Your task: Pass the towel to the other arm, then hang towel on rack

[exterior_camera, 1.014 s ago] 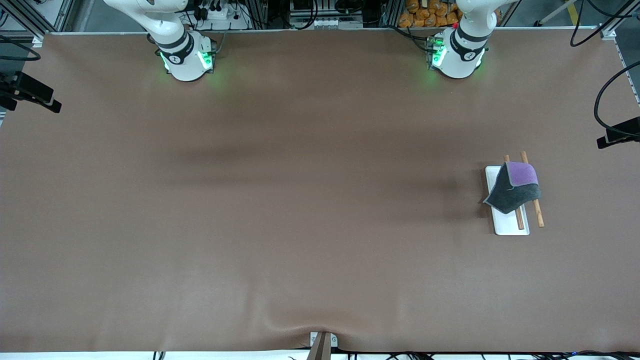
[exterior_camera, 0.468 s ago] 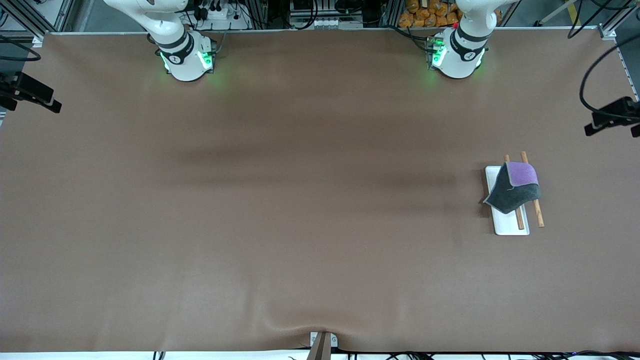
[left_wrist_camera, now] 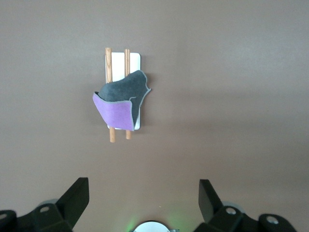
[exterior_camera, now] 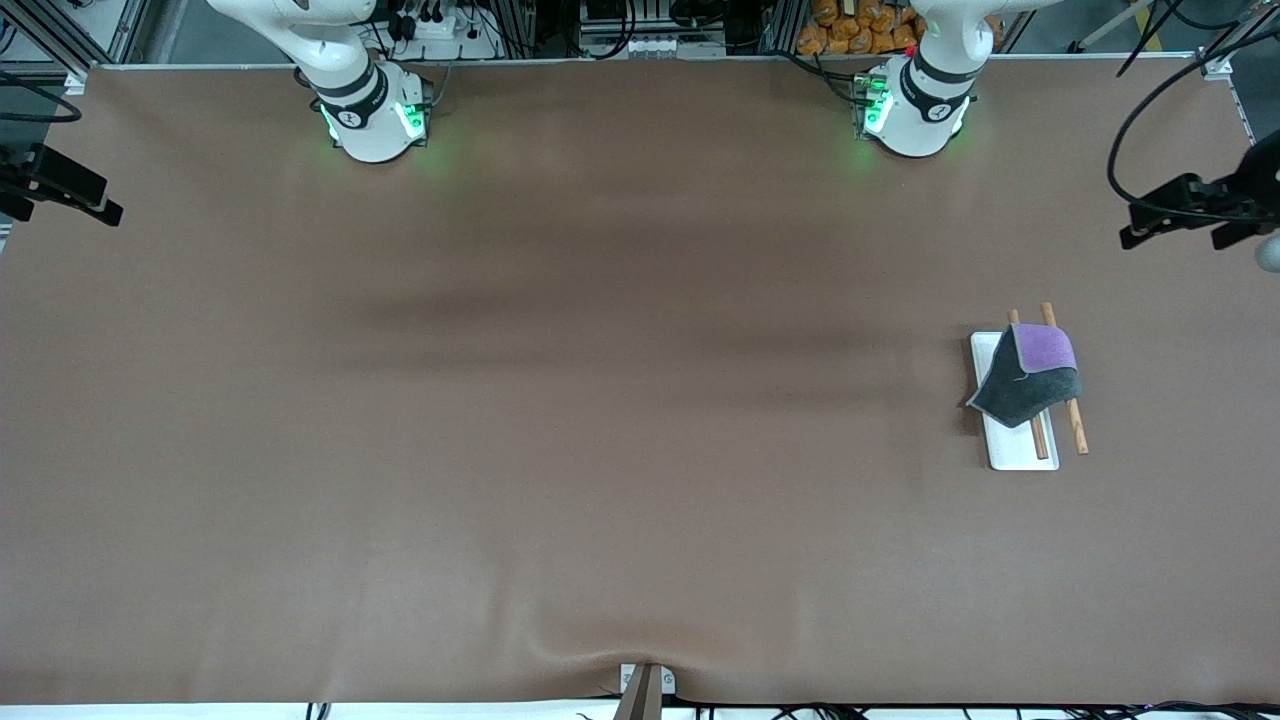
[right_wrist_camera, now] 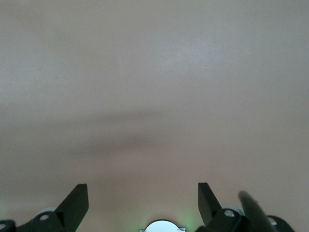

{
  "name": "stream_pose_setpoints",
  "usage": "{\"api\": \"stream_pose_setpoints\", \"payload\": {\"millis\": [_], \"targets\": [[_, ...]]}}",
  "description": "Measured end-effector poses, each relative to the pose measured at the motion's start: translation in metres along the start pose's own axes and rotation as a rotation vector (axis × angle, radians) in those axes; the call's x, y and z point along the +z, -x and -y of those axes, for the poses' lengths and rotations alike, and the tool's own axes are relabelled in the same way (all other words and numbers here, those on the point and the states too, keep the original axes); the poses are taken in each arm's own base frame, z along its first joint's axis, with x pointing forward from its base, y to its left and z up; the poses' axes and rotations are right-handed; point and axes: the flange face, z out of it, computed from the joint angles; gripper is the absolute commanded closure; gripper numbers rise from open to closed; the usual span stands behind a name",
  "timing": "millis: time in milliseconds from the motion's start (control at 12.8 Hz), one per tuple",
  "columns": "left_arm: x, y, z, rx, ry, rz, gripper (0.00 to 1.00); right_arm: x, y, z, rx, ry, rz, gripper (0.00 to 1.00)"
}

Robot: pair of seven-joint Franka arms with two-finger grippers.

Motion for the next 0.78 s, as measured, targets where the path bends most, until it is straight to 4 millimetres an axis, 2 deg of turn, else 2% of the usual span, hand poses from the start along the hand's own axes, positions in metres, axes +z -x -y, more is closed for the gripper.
{"api": "stream_pose_setpoints", "payload": {"millis": [234, 546, 780], "targets": [[-0.006, 0.014, -0.015, 0.008, -0.01, -0.012, 0.0, 0.0, 0.0, 0.0, 0.0, 0.001, 0.0, 0.0], [-0.012, 0.033, -0.011, -0.001, -0.034, -0.022, 0.0, 0.0, 0.0, 0.0, 0.0, 0.001, 0.0, 0.0], [-0.014, 0.035, -0.011, -0.001, -0.036, -0.028, 0.0, 0.0, 0.0, 0.0, 0.0, 0.001, 0.001, 0.0]]}}
